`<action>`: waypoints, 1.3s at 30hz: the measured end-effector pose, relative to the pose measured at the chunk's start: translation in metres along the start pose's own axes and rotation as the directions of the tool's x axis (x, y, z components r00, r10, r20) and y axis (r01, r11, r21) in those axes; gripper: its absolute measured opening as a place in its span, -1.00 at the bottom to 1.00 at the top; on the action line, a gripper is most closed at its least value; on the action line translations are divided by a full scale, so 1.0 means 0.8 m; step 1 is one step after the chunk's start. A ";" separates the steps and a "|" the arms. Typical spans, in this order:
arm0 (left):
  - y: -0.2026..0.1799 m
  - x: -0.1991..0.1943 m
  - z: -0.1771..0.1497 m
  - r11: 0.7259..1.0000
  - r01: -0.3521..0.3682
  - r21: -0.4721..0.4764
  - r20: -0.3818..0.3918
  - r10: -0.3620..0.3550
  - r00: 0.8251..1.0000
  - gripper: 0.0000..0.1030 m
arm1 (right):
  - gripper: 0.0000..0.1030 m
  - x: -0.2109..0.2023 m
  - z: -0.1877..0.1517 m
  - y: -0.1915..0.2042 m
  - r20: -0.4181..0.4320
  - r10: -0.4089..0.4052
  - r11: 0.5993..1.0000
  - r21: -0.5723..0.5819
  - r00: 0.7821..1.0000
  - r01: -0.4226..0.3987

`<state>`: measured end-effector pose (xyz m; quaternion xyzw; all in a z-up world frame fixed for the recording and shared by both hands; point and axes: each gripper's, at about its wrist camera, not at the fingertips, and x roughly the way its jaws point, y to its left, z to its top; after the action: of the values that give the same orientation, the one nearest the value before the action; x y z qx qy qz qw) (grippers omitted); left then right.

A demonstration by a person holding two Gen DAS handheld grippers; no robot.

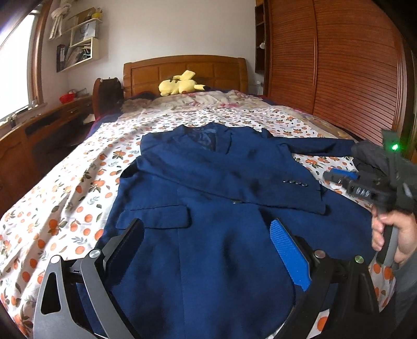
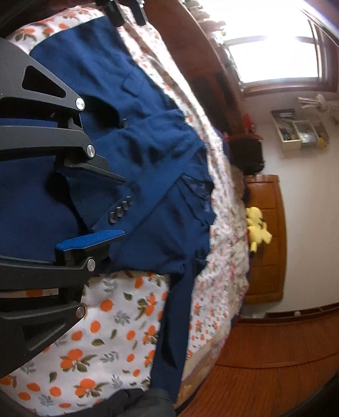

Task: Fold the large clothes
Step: 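Fold the side panel over toward the blazer center and open the right gripper, then move the right gripper to the sleeve lying on the sheet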

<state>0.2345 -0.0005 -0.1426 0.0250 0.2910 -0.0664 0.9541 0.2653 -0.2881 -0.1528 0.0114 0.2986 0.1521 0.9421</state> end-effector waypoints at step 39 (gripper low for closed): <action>-0.016 0.147 0.023 0.994 0.084 0.069 0.019 -0.085 0.996 0.90 | -0.34 0.051 -0.022 0.011 -0.155 -0.013 0.999 -0.047 0.988 0.005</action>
<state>0.3395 -0.0278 -0.1933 0.0445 0.2789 -0.1168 0.9522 0.2846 -0.2686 -0.1891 -0.0236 0.3676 0.1551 0.9167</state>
